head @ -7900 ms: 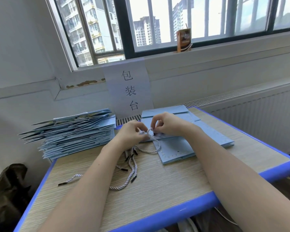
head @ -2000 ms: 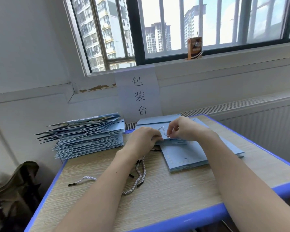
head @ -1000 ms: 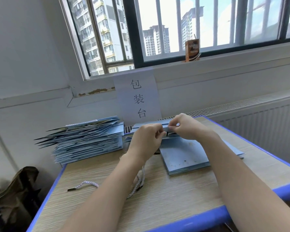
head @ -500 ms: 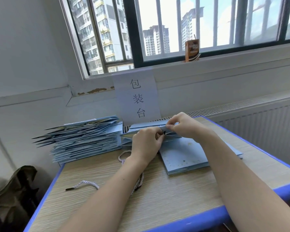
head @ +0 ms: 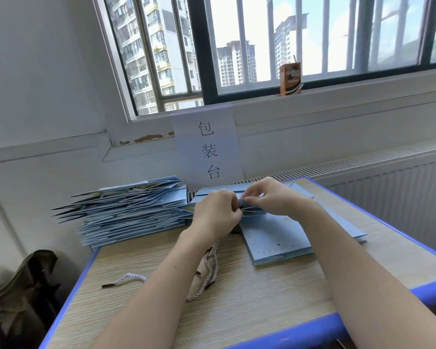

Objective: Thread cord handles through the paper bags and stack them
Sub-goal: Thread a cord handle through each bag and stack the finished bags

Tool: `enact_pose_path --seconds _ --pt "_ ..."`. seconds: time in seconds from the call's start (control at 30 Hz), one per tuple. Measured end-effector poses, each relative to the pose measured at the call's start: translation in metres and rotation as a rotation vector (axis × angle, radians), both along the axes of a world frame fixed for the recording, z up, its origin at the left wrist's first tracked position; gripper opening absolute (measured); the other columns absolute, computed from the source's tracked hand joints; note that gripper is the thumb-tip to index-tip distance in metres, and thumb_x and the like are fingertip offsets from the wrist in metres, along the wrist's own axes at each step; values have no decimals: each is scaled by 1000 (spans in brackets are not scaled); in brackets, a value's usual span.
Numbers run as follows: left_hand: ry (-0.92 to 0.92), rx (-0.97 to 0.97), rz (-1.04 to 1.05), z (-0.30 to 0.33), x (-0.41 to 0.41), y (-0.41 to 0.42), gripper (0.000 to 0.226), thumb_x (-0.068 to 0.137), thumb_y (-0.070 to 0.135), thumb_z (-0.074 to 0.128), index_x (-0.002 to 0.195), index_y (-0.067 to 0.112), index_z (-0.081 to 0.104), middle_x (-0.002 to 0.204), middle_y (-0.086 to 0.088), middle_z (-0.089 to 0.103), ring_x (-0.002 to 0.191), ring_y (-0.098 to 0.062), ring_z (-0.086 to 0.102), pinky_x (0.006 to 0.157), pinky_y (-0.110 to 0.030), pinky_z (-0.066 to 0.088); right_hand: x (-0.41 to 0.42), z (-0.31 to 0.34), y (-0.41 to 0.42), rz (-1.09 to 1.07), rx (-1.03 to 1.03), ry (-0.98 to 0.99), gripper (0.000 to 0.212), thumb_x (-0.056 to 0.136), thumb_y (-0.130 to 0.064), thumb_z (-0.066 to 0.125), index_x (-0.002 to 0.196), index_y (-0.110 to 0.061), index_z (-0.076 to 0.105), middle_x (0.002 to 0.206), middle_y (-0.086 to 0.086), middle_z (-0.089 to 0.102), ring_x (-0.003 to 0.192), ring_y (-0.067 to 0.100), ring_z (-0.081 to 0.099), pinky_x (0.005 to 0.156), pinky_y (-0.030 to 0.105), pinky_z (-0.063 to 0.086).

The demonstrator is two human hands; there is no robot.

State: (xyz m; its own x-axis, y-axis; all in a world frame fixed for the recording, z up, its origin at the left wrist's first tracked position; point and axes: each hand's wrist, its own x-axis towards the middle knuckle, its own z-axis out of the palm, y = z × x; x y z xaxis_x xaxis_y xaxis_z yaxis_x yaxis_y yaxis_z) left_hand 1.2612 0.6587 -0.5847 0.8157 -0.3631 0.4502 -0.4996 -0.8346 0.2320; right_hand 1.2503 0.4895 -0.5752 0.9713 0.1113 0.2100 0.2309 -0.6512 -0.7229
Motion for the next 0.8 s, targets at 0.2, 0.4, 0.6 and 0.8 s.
enact_pose_path --seconds 0.2,0.4,0.6,0.8 --pt "205 63 32 6 2 8 7 79 23 65 72 25 63 83 8 63 80 -15 61 67 -30 48 5 -5 -4 -96 -38 -59 8 97 -21 65 90 -20 70 90 3 69 78 17 60 58 24 43" --pt "152 -53 145 14 9 28 5 83 26 66 78 26 67 88 7 64 88 -17 61 71 -31 47 8 -5 -6 -99 -63 -53 9 96 -23 67 87 -24 69 88 -4 67 82 14 61 62 24 45" --pt "132 -21 376 14 21 46 10 83 25 67 93 26 68 94 2 68 91 -23 62 73 -33 43 9 -6 -8 -89 -57 -52 12 96 -22 66 85 -26 66 88 -7 65 81 10 59 64 23 44" --pt "101 -84 307 6 22 36 13 87 37 68 91 26 73 95 4 68 94 -21 62 76 -34 50 9 -5 -7 -84 -60 -50 11 97 -21 65 87 -25 67 89 -5 66 85 14 60 63 23 44"
